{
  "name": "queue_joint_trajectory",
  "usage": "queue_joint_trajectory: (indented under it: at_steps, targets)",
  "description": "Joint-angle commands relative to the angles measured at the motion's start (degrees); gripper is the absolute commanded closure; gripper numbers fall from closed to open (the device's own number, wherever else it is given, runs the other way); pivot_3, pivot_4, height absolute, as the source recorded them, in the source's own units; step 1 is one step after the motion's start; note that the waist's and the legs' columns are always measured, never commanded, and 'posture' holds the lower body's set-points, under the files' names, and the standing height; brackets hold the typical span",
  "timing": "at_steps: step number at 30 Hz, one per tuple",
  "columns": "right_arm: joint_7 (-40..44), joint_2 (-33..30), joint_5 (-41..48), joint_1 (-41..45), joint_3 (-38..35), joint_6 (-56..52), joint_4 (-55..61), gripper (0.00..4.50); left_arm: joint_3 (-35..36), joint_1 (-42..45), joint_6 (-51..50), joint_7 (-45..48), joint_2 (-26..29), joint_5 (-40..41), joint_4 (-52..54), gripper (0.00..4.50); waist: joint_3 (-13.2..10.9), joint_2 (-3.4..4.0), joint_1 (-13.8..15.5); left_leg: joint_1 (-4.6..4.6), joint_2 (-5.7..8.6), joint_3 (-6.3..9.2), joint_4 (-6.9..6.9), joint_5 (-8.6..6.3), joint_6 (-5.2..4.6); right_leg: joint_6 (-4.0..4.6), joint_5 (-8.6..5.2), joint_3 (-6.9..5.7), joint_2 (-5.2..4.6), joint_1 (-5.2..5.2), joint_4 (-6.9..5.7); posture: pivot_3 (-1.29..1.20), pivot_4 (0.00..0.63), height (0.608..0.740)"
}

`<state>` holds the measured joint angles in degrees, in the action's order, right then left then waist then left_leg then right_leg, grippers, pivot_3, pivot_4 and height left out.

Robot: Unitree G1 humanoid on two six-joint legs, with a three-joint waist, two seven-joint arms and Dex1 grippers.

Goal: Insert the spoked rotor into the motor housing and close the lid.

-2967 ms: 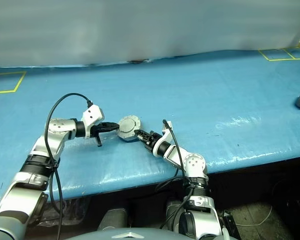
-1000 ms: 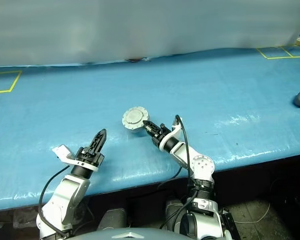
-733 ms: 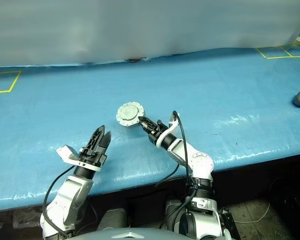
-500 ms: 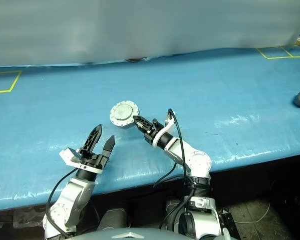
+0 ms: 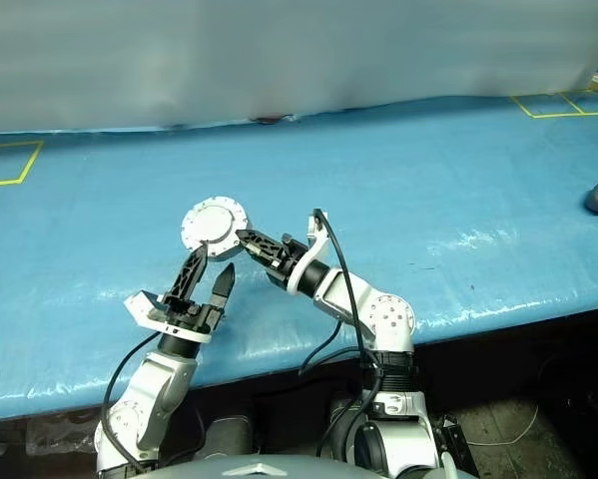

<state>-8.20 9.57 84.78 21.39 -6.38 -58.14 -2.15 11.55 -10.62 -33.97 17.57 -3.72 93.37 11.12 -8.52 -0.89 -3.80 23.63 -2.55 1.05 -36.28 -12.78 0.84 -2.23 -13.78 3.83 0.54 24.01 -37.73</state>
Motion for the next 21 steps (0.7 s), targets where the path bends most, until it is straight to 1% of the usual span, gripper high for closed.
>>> queue_joint_trajectory:
  at_steps: [1, 10, 21]
  targets:
    - [0.6, 7.2, 4.0, -7.3, 4.5, -0.2, 4.1, 3.32, -1.0, 0.5, 1.9, 1.1, -4.8, 0.6, 3.1, 0.00, 0.0, 0.00, 0.0, 0.00, 0.00, 0.00, 0.00, 0.00, 0.00, 0.00, 0.00, 0.00, 0.00, 0.00, 0.00, 0.00, 0.150, 0.740]
    - [-0.4, 5.4, 6.1, -8.7, 6.9, 0.3, 4.7, 3.32, -1.3, 1.2, 5.4, 1.8, -4.4, 1.1, 4.8, 0.00, 0.0, 0.00, 0.0, 0.04, 0.00, 0.00, 0.00, 0.00, 0.00, 0.00, 0.00, 0.00, 0.00, 0.03, 0.02, 0.00, 0.150, 0.740]
    - [-1.4, 3.7, 9.2, -9.7, 9.9, 1.9, 6.1, 3.32, -1.2, 2.4, 7.3, -0.7, -3.9, 1.0, 4.7, 0.00, 0.0, -0.01, 0.0, 0.06, 0.01, 0.02, 0.01, -0.01, -0.01, 0.01, -0.01, -0.01, 0.00, 0.02, 0.06, 0.00, 0.150, 0.740]
